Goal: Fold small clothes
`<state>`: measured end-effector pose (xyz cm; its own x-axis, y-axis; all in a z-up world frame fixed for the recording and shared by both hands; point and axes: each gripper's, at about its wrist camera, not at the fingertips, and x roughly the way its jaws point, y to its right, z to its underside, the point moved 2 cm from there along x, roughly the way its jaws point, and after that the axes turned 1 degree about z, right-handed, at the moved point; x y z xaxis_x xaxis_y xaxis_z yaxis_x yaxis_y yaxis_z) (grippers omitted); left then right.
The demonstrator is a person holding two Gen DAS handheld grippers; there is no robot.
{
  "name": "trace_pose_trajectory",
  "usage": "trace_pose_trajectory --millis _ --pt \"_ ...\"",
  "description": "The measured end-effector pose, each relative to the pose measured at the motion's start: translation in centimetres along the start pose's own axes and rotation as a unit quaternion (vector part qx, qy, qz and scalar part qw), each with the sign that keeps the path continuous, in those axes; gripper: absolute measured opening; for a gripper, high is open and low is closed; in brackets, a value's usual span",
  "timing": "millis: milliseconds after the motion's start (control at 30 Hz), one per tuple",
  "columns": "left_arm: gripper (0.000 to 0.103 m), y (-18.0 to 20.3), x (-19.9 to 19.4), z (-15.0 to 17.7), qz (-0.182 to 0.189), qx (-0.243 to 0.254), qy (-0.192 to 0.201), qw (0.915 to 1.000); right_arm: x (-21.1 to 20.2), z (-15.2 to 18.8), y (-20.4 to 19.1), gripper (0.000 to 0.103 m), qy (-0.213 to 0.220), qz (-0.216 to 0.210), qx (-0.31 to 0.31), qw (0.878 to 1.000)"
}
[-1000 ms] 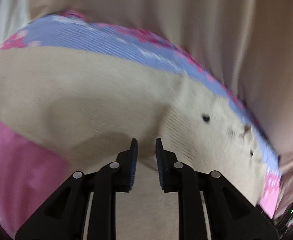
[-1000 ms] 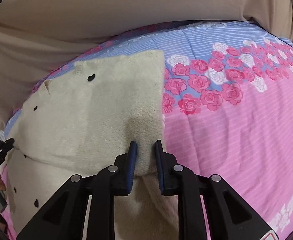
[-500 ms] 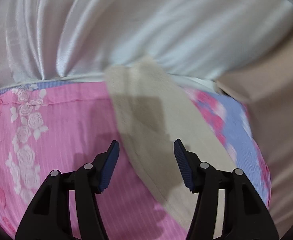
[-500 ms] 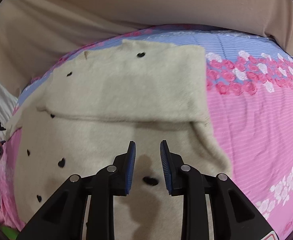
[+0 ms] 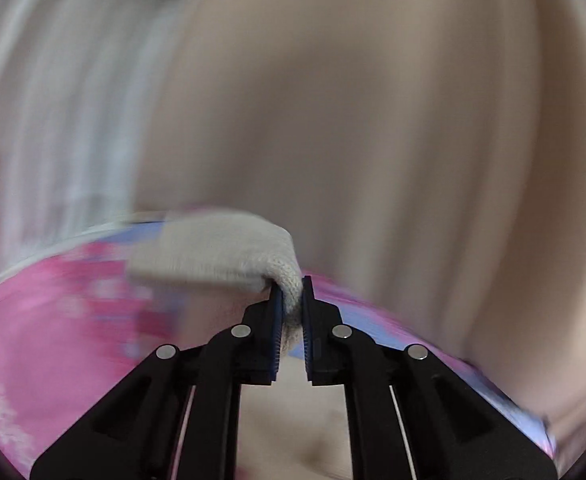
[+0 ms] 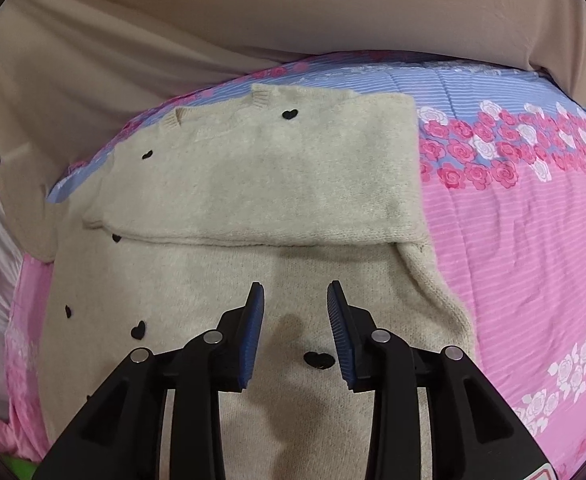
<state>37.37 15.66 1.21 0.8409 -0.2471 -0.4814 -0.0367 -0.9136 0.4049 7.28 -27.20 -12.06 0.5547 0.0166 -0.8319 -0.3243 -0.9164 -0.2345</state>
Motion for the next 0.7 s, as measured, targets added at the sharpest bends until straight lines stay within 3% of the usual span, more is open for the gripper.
trace_pose_trajectory --millis 67,167,233,300,400,467,500,533,700 --pt "0.008 6.5 -0.5 2.5 0.068 0.041 -0.021 0.9967 -0.5 0.0 0.7 0.033 0.009 0.001 0.009 1.0" --pt "0.011 14.0 0.5 8.7 0.135 0.084 -0.088 0.9833 -1.1 0.3 2.2 0.034 0.016 0.007 0.027 0.999" --pt "0.025 17.2 2.1 14.9 0.151 0.107 -0.16 0.9695 -1.4 0.5 3.4 0.034 0.018 0.012 0.041 0.999" --pt "0.038 18.3 3.4 21.1 0.144 0.122 -0.235 0.9536 -1.8 0.5 4.4 0.034 0.02 0.015 0.051 0.998" --pt "0.039 17.1 2.7 25.5 0.136 0.112 -0.281 0.9436 -2.7 -0.4 4.7 0.035 0.032 0.007 0.049 0.998" --pt "0.053 15.2 0.8 26.3 0.133 0.09 -0.286 0.9448 -2.8 -1.8 4.2 0.04 0.04 -0.011 0.039 0.998" --pt "0.063 13.7 0.3 25.7 0.124 0.077 -0.279 0.9491 -2.5 -2.5 3.8 0.045 0.042 -0.025 0.039 0.998" --pt "0.067 12.1 -0.3 25.0 0.108 0.059 -0.265 0.9564 -2.0 -3.6 3.4 0.045 0.042 -0.044 0.041 0.997" --pt "0.069 6.1 -0.8 20.9 0.035 -0.029 -0.219 0.9745 3.6 -8.7 1.2 0.047 0.016 -0.116 0.071 0.991"
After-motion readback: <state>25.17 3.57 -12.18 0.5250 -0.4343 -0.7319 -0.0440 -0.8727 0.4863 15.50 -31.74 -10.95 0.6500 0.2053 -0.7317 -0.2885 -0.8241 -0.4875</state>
